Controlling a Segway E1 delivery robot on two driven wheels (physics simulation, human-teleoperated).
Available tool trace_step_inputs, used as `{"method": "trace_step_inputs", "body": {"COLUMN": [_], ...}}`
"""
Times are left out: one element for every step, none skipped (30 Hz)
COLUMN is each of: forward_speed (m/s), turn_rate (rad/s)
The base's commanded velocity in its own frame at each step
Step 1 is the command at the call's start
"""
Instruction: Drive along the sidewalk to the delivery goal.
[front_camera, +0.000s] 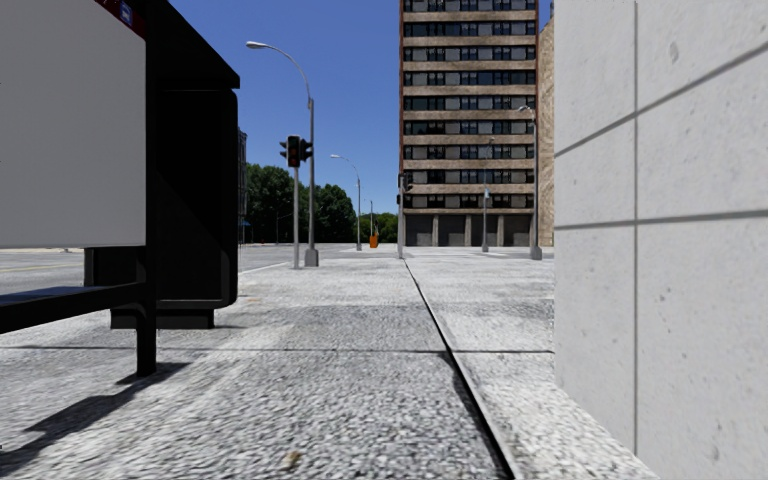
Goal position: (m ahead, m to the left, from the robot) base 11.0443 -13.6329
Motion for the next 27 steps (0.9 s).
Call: {"method": "trace_step_inputs", "body": {"forward_speed": [2.0, 2.0, 2.0, 2.0, 2.0, 2.0, 2.0, 2.0, 2.0, 2.0, 2.0, 2.0, 2.0, 2.0, 2.0, 2.0, 2.0, 2.0, 2.0, 2.0, 2.0, 2.0, 2.0, 2.0, 2.0, 2.0, 2.0], "turn_rate": [0.0, 0.0, 0.0, 0.0, 0.0, 0.0, 0.0, 0.0, 0.0, 0.0, 0.0, 0.0, 0.0, 0.0, 0.0, 0.0, 0.0, 0.0, 0.0, 0.0, 0.0, 0.0, 0.0, 0.0, 0.0, 0.0, 0.0]}}
